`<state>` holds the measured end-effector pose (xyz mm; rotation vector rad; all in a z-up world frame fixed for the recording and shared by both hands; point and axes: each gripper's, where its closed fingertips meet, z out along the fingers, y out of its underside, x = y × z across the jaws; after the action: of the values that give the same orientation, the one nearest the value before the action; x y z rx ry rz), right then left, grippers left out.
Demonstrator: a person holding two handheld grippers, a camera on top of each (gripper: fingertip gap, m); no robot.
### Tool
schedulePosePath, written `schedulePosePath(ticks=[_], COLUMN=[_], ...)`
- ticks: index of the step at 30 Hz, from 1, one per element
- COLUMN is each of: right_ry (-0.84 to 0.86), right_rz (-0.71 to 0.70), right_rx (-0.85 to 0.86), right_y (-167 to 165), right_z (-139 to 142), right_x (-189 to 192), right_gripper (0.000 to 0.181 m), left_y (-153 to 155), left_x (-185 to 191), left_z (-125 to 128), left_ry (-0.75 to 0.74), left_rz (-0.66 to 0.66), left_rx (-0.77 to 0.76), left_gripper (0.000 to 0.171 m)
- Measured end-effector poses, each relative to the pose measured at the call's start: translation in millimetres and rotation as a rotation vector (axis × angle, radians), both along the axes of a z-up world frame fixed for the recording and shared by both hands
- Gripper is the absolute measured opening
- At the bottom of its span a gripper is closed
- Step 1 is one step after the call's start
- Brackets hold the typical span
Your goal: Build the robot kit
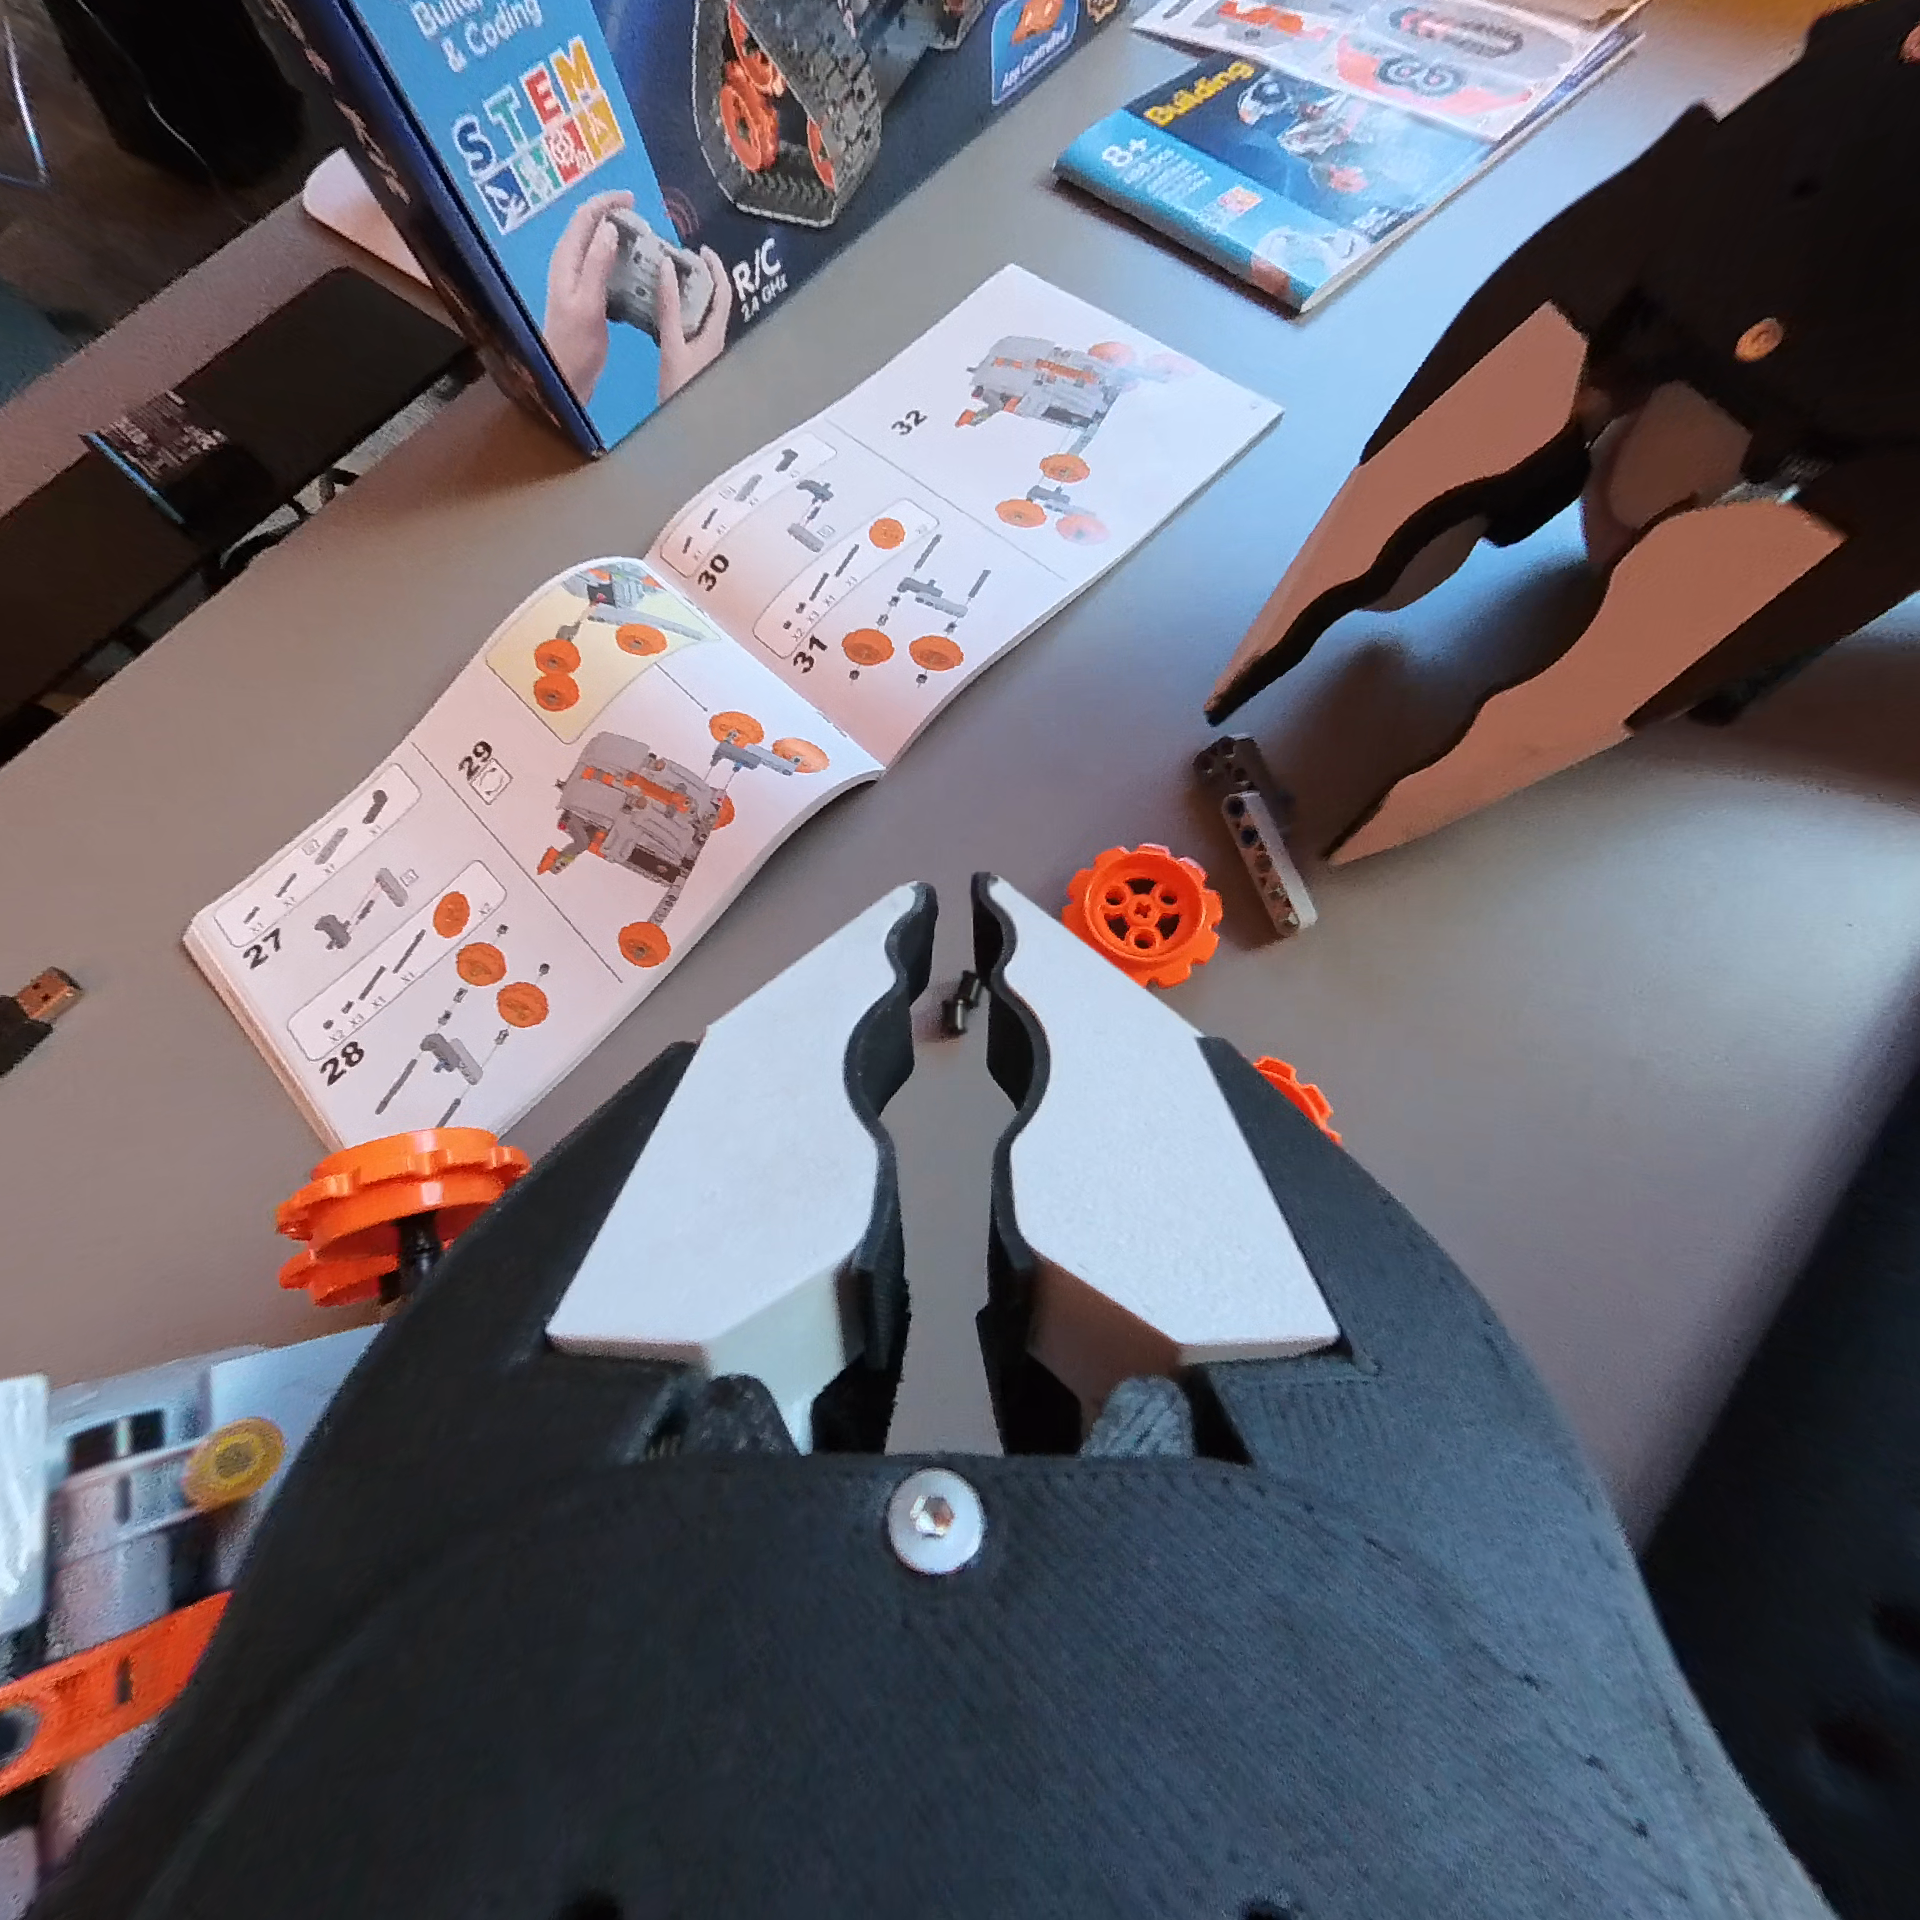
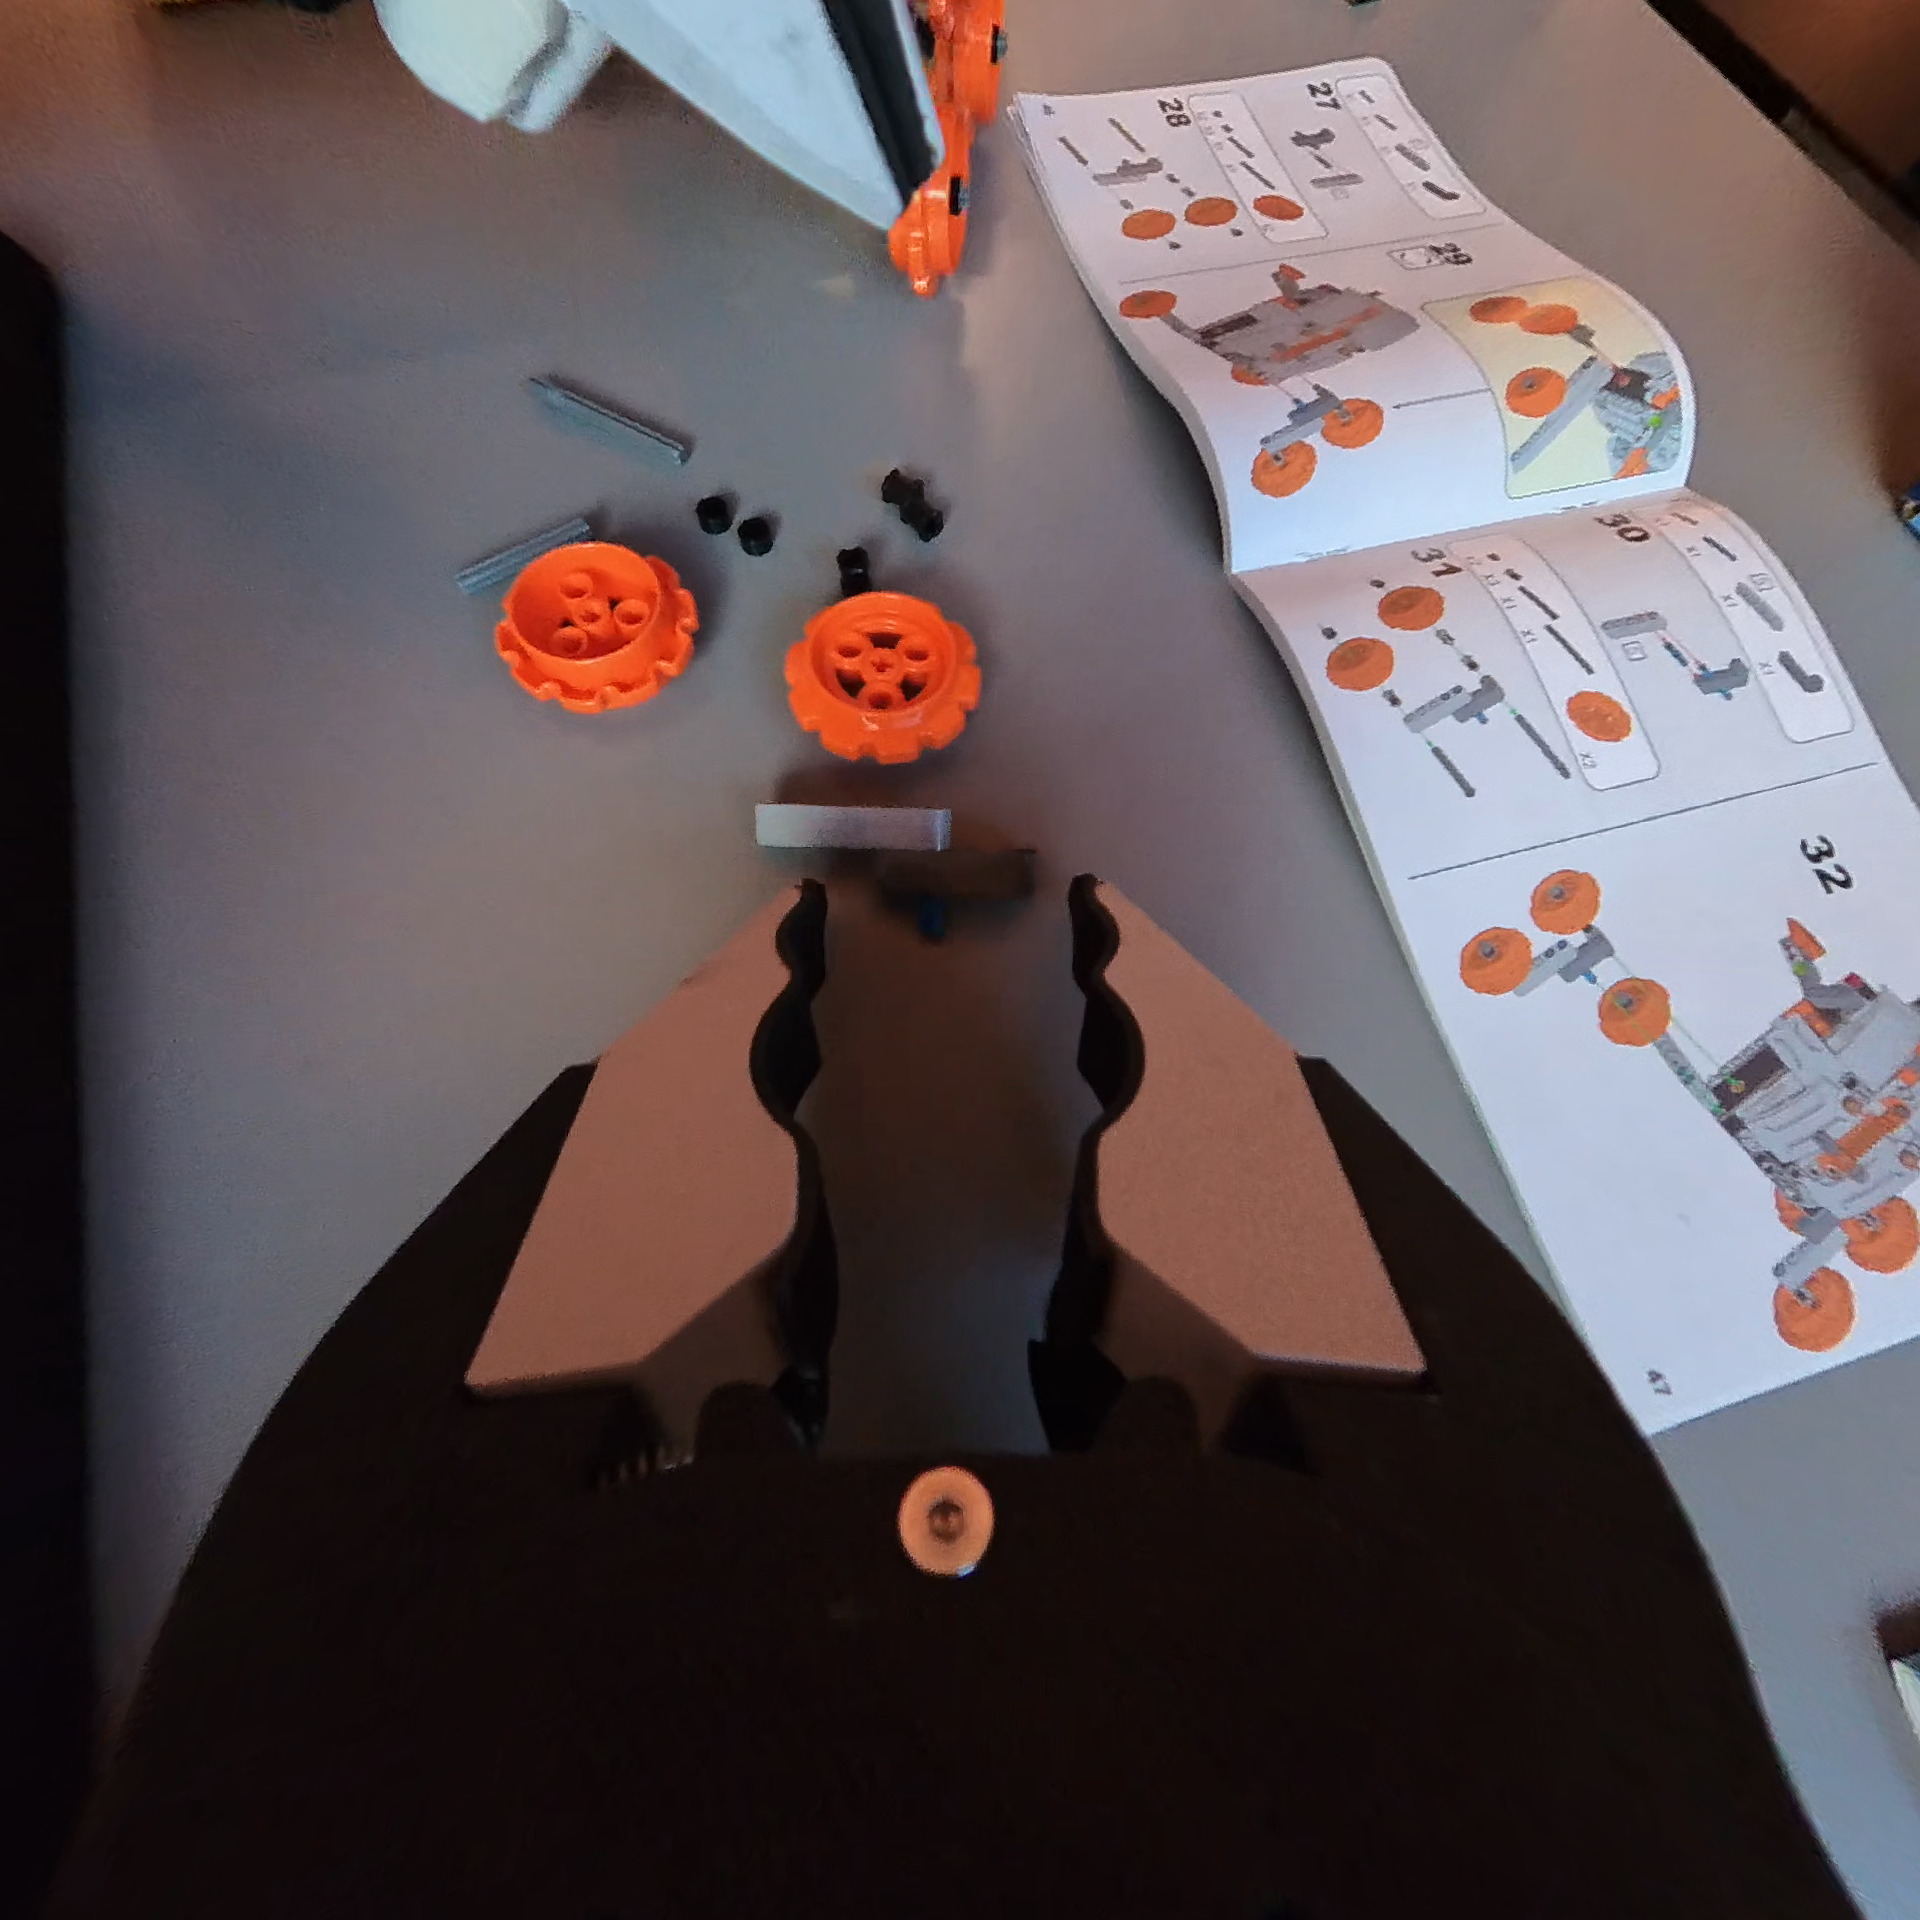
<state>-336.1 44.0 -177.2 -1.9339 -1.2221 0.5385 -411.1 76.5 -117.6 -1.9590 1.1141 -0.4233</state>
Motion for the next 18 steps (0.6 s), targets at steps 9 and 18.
schedulePosePath(ticks=[9,18], right_ry=[-0.065,-0.03], right_rz=[0.008,-0.028], right_rx=[0.09,0.282], right_y=[1.0,5.3], right_z=[-2.1,16.9], right_x=[-2.8,1.6], right_gripper=[0.037,0.031], left_y=[-6.3,-23.7], left_x=[2.6,11.6], left_z=[49.1,79.8], left_ry=[-0.15,-0.355], left_rz=[-0.031,-0.182], left_rx=[0.028,0.001], left_gripper=[0.005,0.006])
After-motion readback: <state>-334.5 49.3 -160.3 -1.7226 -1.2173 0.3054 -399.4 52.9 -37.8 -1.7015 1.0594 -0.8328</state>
